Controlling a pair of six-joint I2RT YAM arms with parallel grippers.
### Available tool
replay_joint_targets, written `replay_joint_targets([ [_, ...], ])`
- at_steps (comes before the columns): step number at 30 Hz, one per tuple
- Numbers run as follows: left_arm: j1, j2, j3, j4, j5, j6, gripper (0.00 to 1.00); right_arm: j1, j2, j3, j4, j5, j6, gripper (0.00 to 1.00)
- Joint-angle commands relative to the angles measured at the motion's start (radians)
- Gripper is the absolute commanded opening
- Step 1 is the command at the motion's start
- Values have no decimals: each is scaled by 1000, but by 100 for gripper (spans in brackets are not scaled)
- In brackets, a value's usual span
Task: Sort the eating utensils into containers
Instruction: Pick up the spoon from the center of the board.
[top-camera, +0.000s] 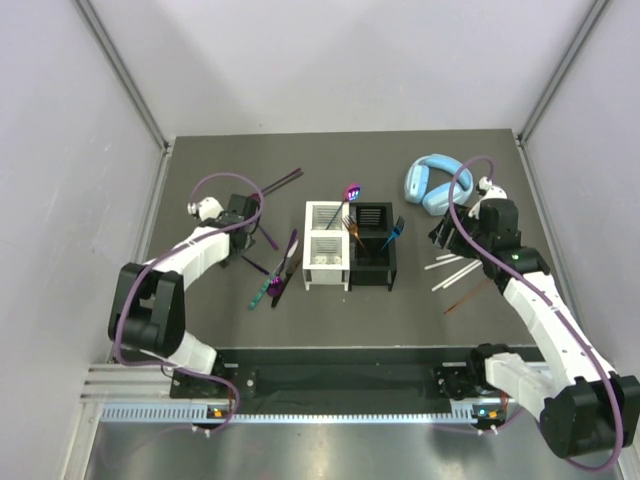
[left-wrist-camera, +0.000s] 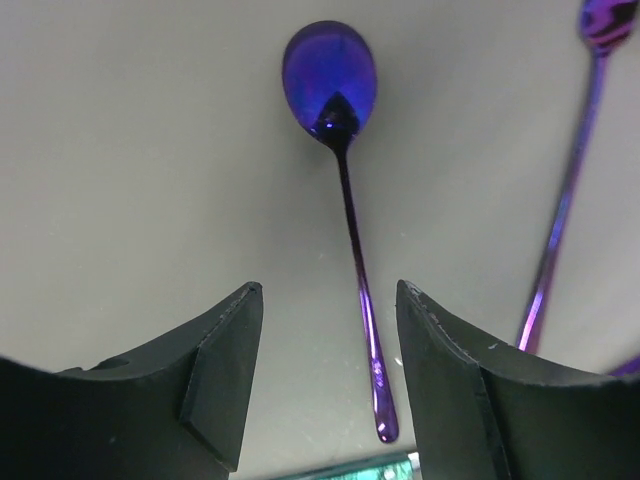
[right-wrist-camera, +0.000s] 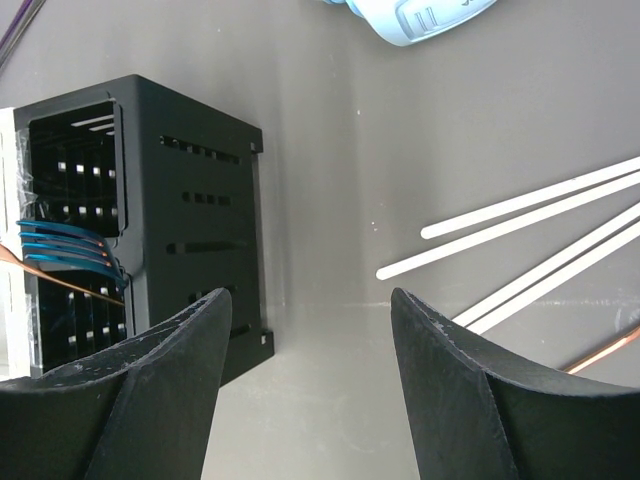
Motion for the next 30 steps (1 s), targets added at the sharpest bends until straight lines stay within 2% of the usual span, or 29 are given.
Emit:
replay_joint_targets([
  [1, 27, 35, -8, 36, -12, -17, 61, -8, 4, 3, 37, -4, -16, 66],
  [12, 78, 87, -6, 85, 9, 6, 59, -10, 15, 9, 31, -4, -20, 66],
  [30, 113, 202, 107, 70, 46, 44, 56, -10, 16, 14, 26, 2, -22, 65],
])
